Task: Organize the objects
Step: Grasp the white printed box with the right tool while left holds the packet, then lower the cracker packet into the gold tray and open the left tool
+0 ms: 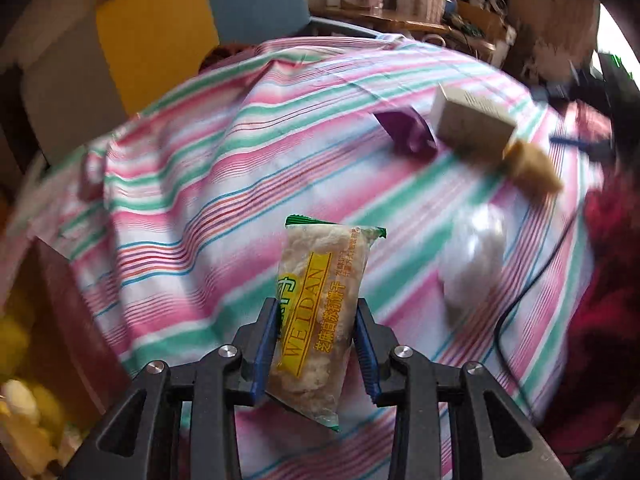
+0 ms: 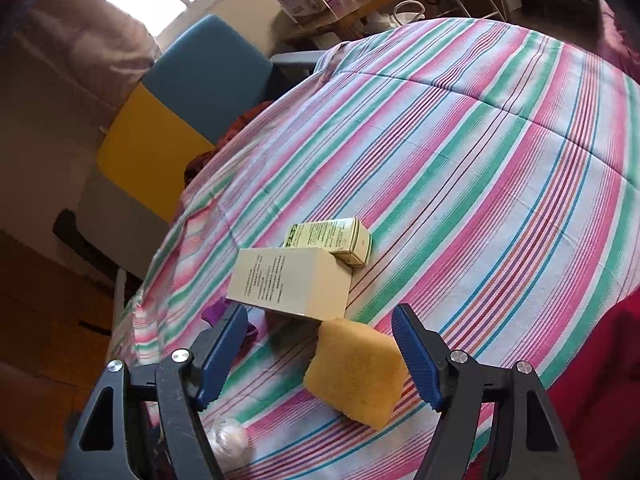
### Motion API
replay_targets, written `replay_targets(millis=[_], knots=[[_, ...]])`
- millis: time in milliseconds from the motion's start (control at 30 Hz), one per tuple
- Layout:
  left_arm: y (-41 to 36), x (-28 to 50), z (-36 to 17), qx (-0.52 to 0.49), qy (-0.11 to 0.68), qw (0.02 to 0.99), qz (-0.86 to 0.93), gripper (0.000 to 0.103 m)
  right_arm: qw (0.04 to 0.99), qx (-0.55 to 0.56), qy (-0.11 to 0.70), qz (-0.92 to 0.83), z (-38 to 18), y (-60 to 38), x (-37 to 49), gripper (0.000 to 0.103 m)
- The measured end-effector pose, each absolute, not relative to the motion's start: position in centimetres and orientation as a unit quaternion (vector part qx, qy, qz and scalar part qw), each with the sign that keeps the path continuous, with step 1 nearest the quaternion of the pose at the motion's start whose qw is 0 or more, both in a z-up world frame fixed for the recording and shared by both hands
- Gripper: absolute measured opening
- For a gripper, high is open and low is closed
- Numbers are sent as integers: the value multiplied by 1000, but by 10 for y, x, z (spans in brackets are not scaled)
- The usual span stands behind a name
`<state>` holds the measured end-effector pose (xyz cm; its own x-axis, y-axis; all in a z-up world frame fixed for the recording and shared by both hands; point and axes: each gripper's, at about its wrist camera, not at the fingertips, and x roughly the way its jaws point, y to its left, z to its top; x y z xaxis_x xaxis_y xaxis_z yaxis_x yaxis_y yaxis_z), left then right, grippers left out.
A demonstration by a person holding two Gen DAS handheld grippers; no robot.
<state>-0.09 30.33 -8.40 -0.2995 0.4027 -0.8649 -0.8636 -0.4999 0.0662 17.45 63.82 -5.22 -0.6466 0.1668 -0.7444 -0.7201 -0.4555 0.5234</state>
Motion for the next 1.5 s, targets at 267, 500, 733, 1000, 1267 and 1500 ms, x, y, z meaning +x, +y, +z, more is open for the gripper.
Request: replay_targets(millis=[267,500,733,1000,1267,1500], knots=[[290,22,-89,-373,282,403,786,38,263,-362,411,794,-57,628,153,90],[301,14,-97,-367,271,410,790,38,270,-398,297,825,-33,619,112,93],[299,11,-99,-369,252,411,795,39,215,-516,120,820,-45,617,46,98],[299,10,-101,-369,238,412,798,40,211,-559,72,798,-73,609,24,58],[297,10,-101,-371,225,410,802,39,214,-529,102,815,-79,568,38,50],[268,16,-77,-393,162,414,805,38,221,-524,132,812,-93,571,49,49]])
